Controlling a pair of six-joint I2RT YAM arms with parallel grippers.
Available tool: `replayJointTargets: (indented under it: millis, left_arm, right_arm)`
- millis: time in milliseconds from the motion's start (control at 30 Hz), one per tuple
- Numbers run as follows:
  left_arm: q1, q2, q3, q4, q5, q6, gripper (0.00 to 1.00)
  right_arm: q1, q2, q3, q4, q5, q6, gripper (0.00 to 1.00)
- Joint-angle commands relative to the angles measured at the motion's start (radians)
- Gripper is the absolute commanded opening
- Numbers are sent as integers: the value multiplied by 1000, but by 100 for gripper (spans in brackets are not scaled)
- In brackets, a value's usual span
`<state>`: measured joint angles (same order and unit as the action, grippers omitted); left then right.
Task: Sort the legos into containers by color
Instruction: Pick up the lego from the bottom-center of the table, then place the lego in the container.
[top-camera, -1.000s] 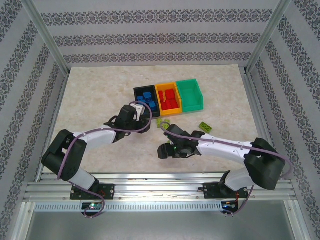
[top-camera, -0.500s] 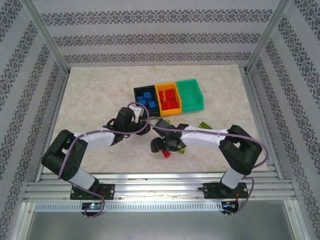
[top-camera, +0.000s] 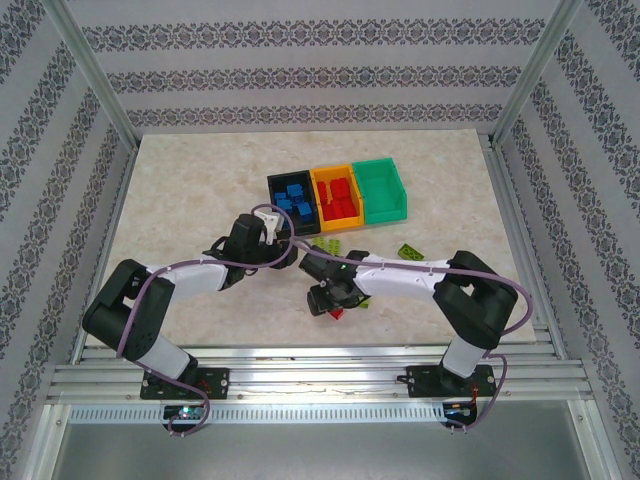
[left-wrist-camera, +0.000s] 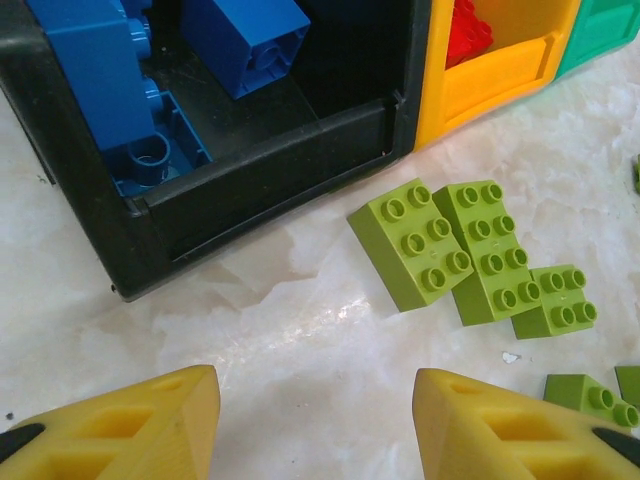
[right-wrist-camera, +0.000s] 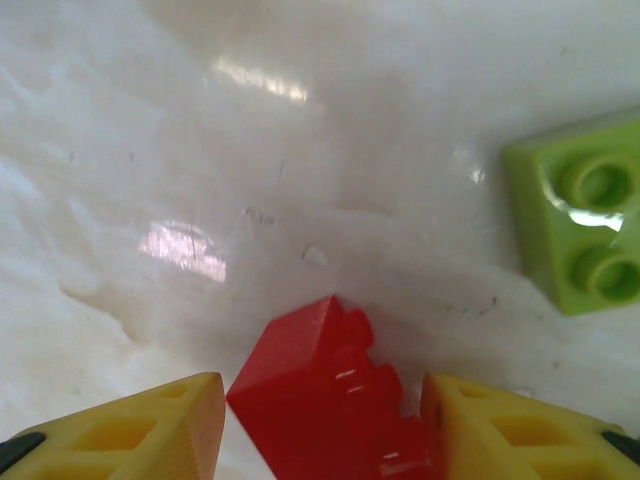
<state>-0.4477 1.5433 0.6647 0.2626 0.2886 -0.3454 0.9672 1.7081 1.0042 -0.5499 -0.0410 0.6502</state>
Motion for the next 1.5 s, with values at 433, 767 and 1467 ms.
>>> replayJointTargets:
  millis: [433,767,1467]
  left_arm:
    - [28,-37,-25,47,18,-13,54]
    - [34,-42,-30,57,25,-3,54]
    - [41,-67,-30,31,-4,34,54]
  right_arm:
    - [-31,-136,23,-14,40,-110,19]
    - [-333,-115,248,58,9,-280,22]
    - [-533,259,666,5,-19,-365,54]
